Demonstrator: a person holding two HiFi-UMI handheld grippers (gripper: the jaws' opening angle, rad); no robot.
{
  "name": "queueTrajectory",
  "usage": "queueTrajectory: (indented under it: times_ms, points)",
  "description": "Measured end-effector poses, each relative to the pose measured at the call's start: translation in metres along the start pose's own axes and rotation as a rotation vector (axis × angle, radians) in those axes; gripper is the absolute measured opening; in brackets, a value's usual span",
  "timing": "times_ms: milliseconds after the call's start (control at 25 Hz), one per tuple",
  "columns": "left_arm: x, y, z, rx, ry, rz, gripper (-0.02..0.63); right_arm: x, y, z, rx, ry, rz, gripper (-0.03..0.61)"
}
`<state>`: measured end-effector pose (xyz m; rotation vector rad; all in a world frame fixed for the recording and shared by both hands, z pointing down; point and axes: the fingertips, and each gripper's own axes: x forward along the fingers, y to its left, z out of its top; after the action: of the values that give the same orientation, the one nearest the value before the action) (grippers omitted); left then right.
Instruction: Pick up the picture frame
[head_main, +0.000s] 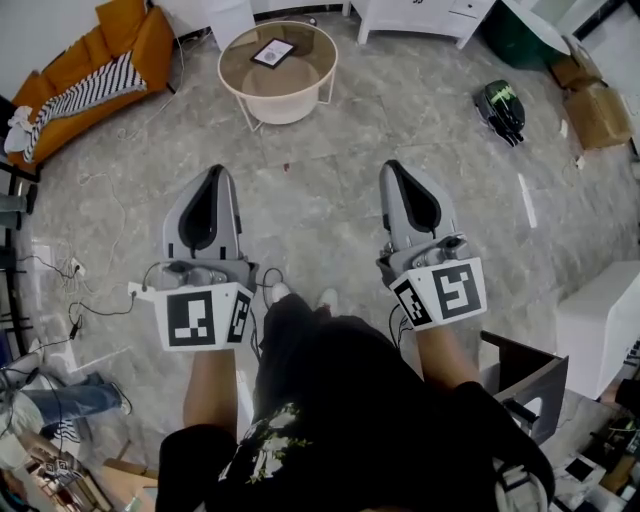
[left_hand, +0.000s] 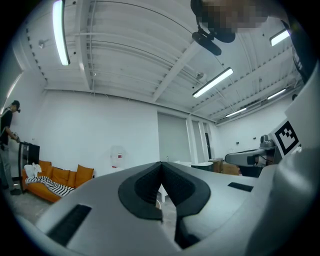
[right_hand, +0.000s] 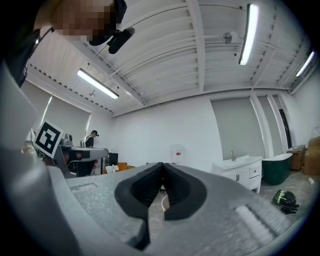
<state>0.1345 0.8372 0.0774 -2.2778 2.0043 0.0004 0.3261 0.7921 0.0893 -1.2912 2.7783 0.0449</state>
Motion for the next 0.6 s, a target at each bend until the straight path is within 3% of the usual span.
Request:
queueTrajectory:
  times_ms: [280,600]
  points:
    - [0.009,-0.016,-0.012,0.002,0.015,-0.019,0.012,0.0,-0.009,-0.006,-0.001,-0.011,0.007,-0.005]
    - [0.06,-0.021,-0.014,-0.002,-0.004,-0.04,0.012,0.027,-0.053,-0.009,-0.006,-0.019,-0.033,-0.005]
